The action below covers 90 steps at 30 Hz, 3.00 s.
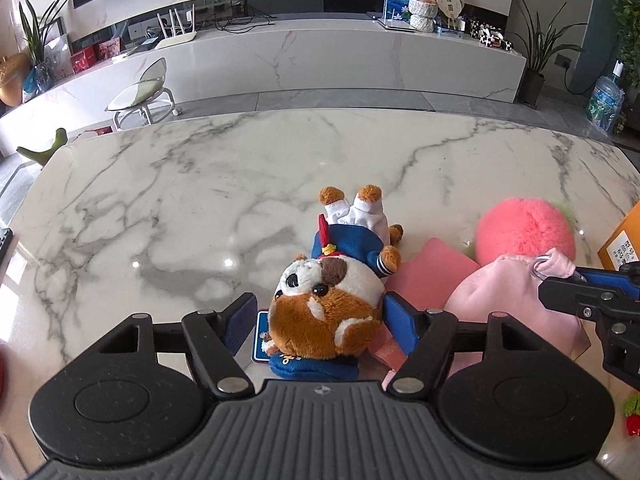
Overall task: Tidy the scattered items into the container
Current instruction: 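Grasp the brown bear keychain with left tool while right tool holds pouch, then carry the bear and pink pouch over the orange box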
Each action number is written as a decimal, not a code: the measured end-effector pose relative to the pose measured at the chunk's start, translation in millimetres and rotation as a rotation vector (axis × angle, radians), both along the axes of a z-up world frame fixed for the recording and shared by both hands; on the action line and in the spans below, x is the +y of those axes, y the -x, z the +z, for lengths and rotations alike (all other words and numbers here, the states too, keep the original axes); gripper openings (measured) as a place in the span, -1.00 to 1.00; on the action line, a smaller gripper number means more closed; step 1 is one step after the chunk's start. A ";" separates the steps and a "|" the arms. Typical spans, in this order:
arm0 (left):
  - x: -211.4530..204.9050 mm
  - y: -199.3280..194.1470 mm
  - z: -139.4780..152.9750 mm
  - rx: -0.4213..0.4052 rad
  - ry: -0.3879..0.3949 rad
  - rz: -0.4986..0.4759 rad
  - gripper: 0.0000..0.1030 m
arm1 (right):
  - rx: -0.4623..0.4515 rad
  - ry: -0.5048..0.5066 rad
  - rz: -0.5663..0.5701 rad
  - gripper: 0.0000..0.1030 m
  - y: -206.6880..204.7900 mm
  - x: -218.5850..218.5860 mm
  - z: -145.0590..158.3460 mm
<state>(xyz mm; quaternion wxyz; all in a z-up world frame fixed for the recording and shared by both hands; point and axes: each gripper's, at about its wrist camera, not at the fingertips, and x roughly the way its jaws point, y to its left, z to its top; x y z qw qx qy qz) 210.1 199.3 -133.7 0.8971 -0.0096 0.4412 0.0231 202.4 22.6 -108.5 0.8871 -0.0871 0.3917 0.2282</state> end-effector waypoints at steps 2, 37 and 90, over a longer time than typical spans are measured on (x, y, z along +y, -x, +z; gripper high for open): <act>-0.4 -1.4 -4.0 0.010 0.002 0.003 0.57 | 0.005 0.001 -0.005 -0.73 -1.7 -0.4 -2.4; -38.0 96.2 110.2 -0.170 -0.051 0.036 0.16 | -0.157 -0.092 -0.024 -0.77 77.9 -31.3 79.8; -346.2 66.4 65.9 0.024 -0.034 -0.450 0.17 | -0.115 -0.121 -0.430 -0.80 85.9 -342.9 47.2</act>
